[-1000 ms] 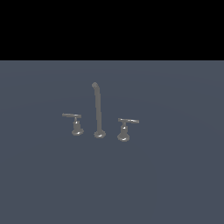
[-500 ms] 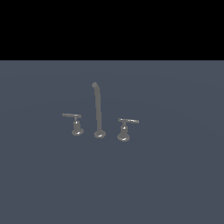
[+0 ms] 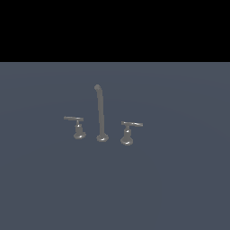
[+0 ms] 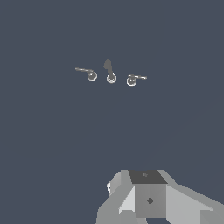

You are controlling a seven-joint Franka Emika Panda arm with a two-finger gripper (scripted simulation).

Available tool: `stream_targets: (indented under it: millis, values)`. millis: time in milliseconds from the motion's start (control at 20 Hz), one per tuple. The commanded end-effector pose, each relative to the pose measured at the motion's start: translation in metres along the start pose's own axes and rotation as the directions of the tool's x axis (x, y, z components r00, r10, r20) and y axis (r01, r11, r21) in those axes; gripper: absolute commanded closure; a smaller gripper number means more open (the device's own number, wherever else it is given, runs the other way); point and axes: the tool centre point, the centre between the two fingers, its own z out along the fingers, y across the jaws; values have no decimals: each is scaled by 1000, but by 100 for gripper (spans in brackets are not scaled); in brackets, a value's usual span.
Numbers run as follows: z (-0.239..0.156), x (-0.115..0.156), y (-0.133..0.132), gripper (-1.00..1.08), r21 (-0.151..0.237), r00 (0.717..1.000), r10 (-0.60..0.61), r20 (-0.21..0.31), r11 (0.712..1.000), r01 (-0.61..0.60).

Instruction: Turn on the faucet by rotating a designated handle.

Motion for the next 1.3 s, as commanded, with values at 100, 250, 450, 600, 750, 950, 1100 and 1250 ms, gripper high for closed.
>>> stream_targets:
  millis: [100, 250, 450, 600, 750, 950, 1100, 1250]
  values:
    - [10, 18, -9, 108, 40, 999, 51, 18, 998, -52]
    - [20, 33, -17, 108, 72, 994, 100, 38, 992, -103]
    - [37, 59, -30, 108, 114, 980, 185, 78, 974, -194]
    - [54, 78, -42, 108, 136, 959, 257, 115, 953, -272]
    - [72, 97, -53, 108, 147, 931, 331, 153, 924, -352]
    - [98, 120, -68, 108, 145, 880, 429, 202, 876, -460]
    - [119, 137, -79, 108, 132, 832, 503, 233, 831, -540]
    - [141, 152, -89, 108, 111, 776, 575, 259, 780, -616]
